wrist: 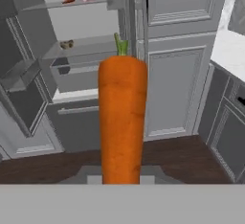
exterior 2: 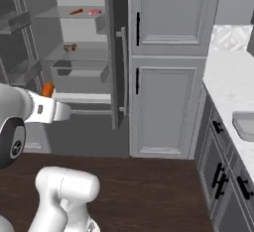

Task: Place one carrot and one steak in each tupperware on the nearby counter, to pack two identical lunches.

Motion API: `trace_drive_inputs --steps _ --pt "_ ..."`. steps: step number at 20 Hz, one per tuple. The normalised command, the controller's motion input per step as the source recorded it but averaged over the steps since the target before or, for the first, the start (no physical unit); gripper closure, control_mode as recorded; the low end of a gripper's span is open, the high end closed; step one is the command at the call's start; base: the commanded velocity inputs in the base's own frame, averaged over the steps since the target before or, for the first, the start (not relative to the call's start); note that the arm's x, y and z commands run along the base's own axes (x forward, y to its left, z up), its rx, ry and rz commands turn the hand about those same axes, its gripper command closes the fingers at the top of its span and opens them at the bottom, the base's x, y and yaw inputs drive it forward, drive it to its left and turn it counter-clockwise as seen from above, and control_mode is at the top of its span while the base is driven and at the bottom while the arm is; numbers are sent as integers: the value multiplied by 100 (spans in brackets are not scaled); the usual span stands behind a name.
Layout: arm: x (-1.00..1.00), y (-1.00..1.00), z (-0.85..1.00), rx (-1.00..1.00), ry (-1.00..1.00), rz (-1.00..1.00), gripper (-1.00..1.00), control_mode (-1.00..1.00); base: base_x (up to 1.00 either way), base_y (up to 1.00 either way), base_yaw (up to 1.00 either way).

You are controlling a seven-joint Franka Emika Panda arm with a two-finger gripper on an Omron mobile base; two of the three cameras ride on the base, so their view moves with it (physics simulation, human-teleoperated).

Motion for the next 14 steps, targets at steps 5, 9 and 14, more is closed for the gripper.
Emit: trace_drive_inputs --steps 5,9,14 --pt "0 0 0 0 0 0 100 100 46 -82 -49" --pt "0 0 0 0 0 0 100 100 83 -56 -43" --pt "0 0 0 0 0 0 100 100 100 -18 -39"
